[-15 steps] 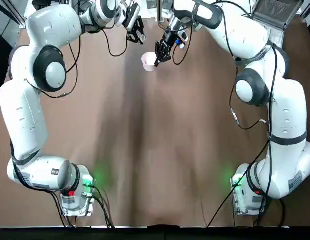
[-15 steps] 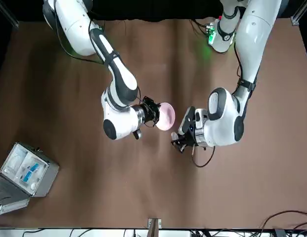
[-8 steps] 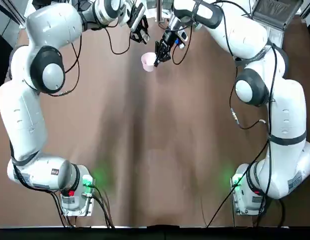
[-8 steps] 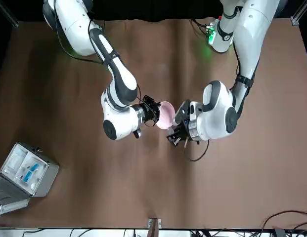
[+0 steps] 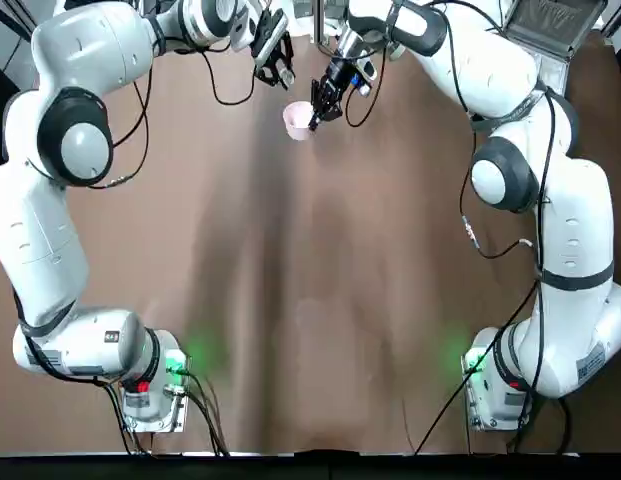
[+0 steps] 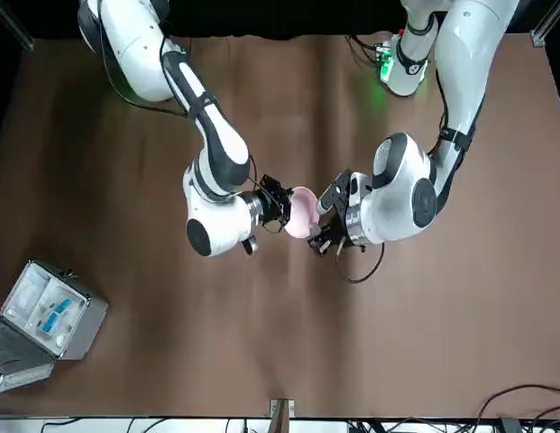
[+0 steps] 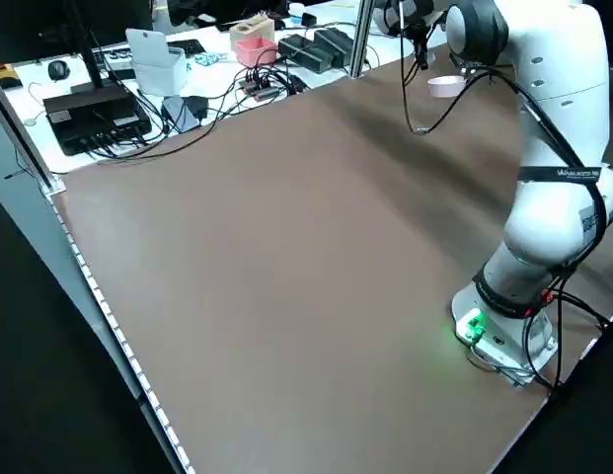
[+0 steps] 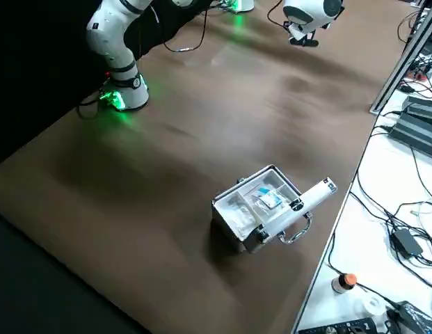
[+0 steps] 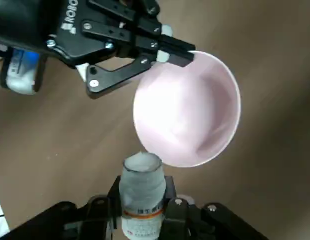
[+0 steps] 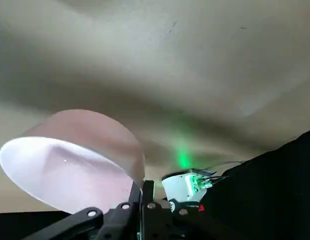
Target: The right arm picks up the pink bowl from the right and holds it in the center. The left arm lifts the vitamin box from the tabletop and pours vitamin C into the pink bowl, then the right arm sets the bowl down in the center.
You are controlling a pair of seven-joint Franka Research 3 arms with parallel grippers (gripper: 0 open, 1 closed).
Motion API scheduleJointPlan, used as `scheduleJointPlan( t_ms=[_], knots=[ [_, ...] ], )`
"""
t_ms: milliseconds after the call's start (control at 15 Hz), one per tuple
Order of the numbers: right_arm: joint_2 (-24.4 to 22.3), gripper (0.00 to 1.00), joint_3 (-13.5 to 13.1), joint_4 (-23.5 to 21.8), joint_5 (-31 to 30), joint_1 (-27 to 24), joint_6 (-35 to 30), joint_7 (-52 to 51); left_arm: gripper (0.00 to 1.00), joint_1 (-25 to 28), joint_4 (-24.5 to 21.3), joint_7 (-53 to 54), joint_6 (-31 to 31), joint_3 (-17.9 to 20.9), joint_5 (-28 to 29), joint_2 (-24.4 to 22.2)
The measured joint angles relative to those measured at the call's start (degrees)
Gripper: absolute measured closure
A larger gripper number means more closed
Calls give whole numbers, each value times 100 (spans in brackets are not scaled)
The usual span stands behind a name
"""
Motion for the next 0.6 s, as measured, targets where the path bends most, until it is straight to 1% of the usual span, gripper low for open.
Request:
scheduleJointPlan(
  t_ms=[267,600],
  knots=[
    [1,98,-4,54,0,-39,1,-5,65,63,-51,4,14,-188,308,-2],
    [14,98,-1,73,0,-6,15,-5,65,19,-85,-72,456,-339,794,-6]
  ],
)
